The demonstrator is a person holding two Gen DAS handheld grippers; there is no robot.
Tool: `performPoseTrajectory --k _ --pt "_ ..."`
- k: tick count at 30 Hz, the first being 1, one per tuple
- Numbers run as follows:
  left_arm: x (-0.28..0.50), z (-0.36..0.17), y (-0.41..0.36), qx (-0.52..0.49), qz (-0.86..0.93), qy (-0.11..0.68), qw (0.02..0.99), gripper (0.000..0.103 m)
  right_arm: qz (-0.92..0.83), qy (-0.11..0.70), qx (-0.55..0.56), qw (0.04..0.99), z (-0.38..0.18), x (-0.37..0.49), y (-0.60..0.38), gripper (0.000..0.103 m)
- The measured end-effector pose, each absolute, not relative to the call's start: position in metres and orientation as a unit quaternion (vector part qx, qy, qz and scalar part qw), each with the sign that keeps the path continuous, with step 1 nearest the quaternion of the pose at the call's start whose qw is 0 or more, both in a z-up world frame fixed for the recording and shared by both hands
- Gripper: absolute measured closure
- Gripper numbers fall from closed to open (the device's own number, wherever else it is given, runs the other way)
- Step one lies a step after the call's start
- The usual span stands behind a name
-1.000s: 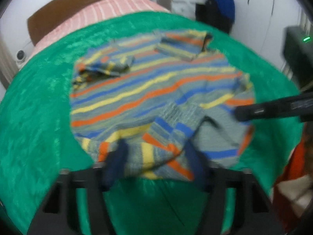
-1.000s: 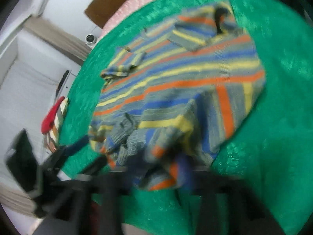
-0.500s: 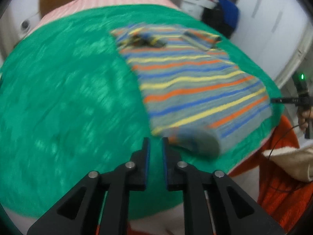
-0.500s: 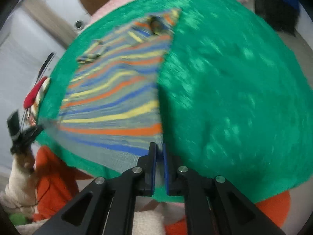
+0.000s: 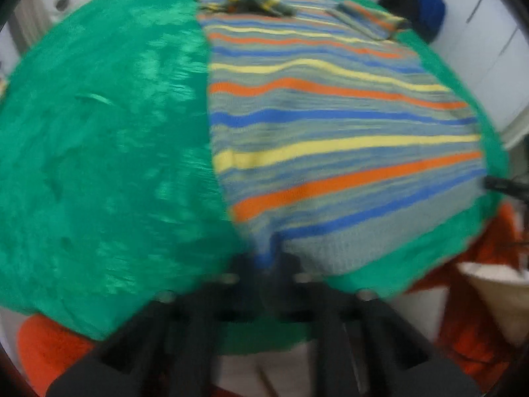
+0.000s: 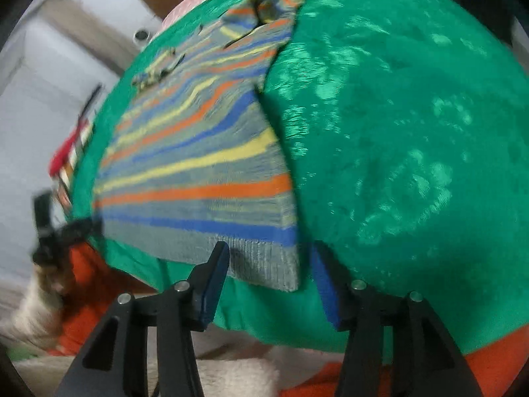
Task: Fold small clothes
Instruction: 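Grasp the sweater hem with the right gripper while the left gripper grasps the hem too, then pull the hem taut to flatten the sweater, then open both grippers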
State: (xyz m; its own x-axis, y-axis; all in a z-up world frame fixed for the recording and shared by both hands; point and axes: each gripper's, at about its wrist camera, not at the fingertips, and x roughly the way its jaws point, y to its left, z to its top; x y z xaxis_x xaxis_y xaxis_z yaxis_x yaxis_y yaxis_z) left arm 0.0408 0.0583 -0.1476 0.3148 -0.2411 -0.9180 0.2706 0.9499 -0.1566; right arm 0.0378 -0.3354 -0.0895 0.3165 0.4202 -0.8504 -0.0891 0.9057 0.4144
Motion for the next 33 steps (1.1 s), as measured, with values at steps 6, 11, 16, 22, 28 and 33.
performPoseTrajectory --k 6,11,16,22,28,33 --pt "0.031 -0.118 0.101 -0.032 -0.165 0.550 0.818 0.101 0.193 0.561 0.145 0.792 -0.042 0.013 -0.336 0.098" --pt "0.032 -0.157 0.086 0.021 -0.141 0.572 0.808 0.101 0.149 0.605 0.131 0.771 -0.085 0.012 -0.330 0.098" --pt "0.026 -0.164 0.073 0.055 -0.129 0.554 0.821 0.101 0.122 0.619 0.140 0.763 -0.118 0.022 -0.327 0.098" --pt "0.024 -0.168 0.073 0.040 -0.121 0.547 0.828 0.098 0.115 0.610 0.139 0.772 -0.116 0.019 -0.323 0.098" --pt "0.007 -0.149 0.078 0.053 -0.114 0.527 0.841 0.059 0.121 0.604 0.164 0.771 -0.110 0.007 -0.329 0.066" --pt "-0.004 -0.111 0.089 0.027 -0.110 0.476 0.872 0.034 0.070 0.570 0.106 0.812 -0.076 -0.016 -0.340 0.051"
